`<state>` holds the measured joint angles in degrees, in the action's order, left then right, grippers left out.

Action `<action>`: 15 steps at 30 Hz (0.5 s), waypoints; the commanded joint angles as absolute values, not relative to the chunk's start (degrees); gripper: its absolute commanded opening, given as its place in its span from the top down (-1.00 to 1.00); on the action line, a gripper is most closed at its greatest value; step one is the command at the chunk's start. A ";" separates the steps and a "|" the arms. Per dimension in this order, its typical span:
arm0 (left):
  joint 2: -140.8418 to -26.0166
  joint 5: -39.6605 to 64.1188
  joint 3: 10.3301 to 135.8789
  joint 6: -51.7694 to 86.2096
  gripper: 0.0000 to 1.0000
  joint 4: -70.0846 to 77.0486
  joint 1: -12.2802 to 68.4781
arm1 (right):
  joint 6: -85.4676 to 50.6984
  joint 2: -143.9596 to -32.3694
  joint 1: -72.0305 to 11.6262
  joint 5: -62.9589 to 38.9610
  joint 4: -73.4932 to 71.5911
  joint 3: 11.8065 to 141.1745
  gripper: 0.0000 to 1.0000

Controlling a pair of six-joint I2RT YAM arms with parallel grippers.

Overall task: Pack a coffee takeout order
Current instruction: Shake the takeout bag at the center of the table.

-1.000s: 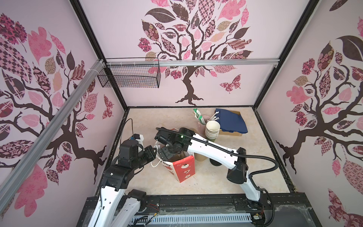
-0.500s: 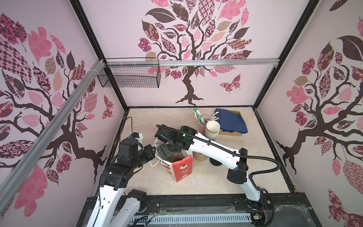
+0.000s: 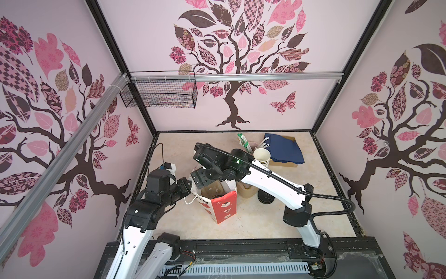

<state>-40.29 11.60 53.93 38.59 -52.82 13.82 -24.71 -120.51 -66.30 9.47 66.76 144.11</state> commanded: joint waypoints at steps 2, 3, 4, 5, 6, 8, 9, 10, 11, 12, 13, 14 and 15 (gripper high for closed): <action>-40.30 11.16 56.59 37.79 0.92 -52.02 13.91 | -25.27 -114.11 -66.61 7.17 65.92 147.04 -0.83; -40.31 11.16 56.58 37.85 0.92 -51.96 13.89 | -25.07 -113.64 -66.58 7.97 66.10 147.00 -0.82; -40.22 11.16 56.62 37.72 0.93 -51.95 13.95 | -24.71 -112.89 -66.54 9.29 66.33 146.81 -0.82; -40.23 11.16 56.69 37.73 0.94 -52.02 13.95 | -24.17 -112.21 -66.49 11.30 66.70 146.17 -0.82; -40.19 11.16 56.71 37.71 0.95 -52.10 13.90 | -23.76 -111.52 -66.30 13.48 66.93 145.13 -0.82; -40.16 10.99 56.93 37.64 0.95 -52.12 13.92 | -23.21 -109.55 -64.90 18.21 67.14 140.90 -0.81; -40.08 11.01 56.97 37.62 0.95 -52.18 13.89 | -23.20 -108.61 -63.89 19.47 67.06 138.74 -0.81; -40.07 10.99 57.07 37.57 0.95 -52.30 13.90 | -23.16 -107.55 -62.61 19.48 66.85 135.86 -0.81; -39.99 10.99 57.11 37.53 0.95 -52.38 13.91 | -23.05 -106.66 -61.39 19.54 66.48 132.80 -0.81; -39.91 11.08 57.08 37.57 0.95 -52.30 13.89 | -22.95 -106.07 -60.82 20.59 66.47 130.32 -0.81; -39.90 11.18 57.13 37.46 0.95 -52.30 13.93 | -23.07 -105.65 -60.56 22.91 66.95 127.79 -0.81; -39.88 11.16 57.30 37.40 0.95 -52.47 13.96 | -23.34 -105.77 -60.49 24.13 67.80 125.90 -0.82; -39.85 11.08 57.39 37.36 0.95 -52.55 13.89 | -23.75 -105.92 -60.39 23.72 68.55 124.98 -0.83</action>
